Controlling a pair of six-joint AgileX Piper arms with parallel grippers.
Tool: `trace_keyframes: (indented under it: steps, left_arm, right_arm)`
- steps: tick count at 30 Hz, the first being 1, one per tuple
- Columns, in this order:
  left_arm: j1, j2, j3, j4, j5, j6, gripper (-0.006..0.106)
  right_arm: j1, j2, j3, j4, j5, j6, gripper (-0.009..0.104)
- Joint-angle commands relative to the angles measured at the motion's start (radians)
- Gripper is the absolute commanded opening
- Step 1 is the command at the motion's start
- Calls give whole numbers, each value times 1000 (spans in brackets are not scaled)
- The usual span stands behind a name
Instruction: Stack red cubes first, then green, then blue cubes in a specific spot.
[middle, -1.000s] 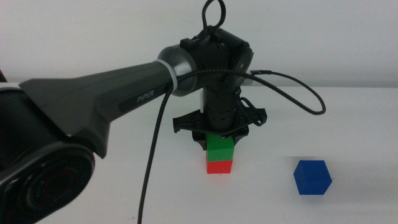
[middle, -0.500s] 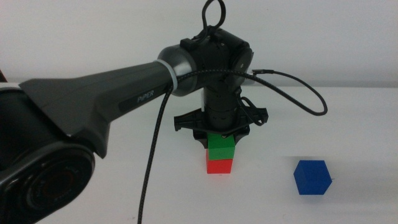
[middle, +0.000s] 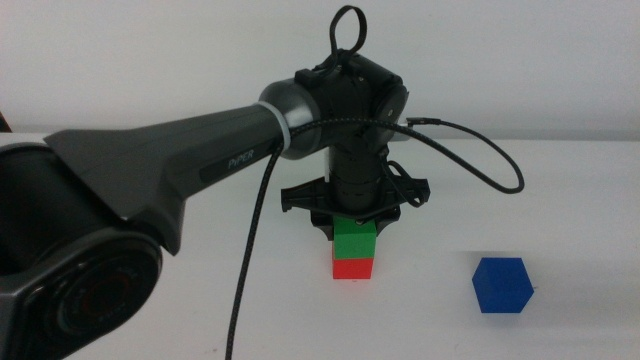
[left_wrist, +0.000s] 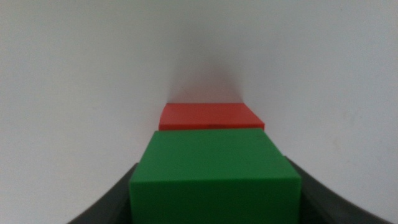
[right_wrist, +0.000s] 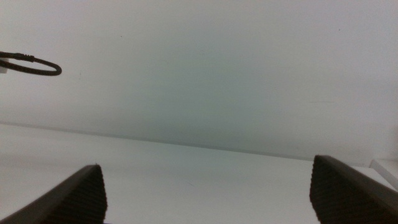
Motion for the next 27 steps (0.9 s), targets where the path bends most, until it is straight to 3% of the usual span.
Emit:
trace_keyframes:
  steps: [1, 4, 6, 7, 9, 18, 23, 27]
  left_arm:
    - [2, 18, 4, -7, -11, 4, 5]
    - [2, 18, 4, -7, -11, 8, 12]
    - [2, 18, 4, -7, -11, 8, 25]
    - [2, 18, 4, -7, -9, 15, 41]
    - [2, 18, 4, -7, -7, 24, 50]
    - [2, 2, 2, 0, 3, 57, 70]
    - [2, -54, 2, 21, 14, 95, 92]
    - [2, -167, 2, 76, 64, 135, 94]
  right_arm:
    - [-6, -37, 41, 0, -3, -11, 87]
    - [-6, -37, 41, 0, -3, -11, 87]
    - [-6, -37, 41, 0, -3, -11, 87]
    - [-6, -37, 41, 0, -3, -11, 87]
    - [-6, -37, 41, 0, -3, -11, 87]
    - [-6, -37, 41, 0, -3, -11, 87]
    - [-6, -37, 41, 0, -3, -11, 87]
    - [-6, -37, 41, 0, -3, -11, 87]
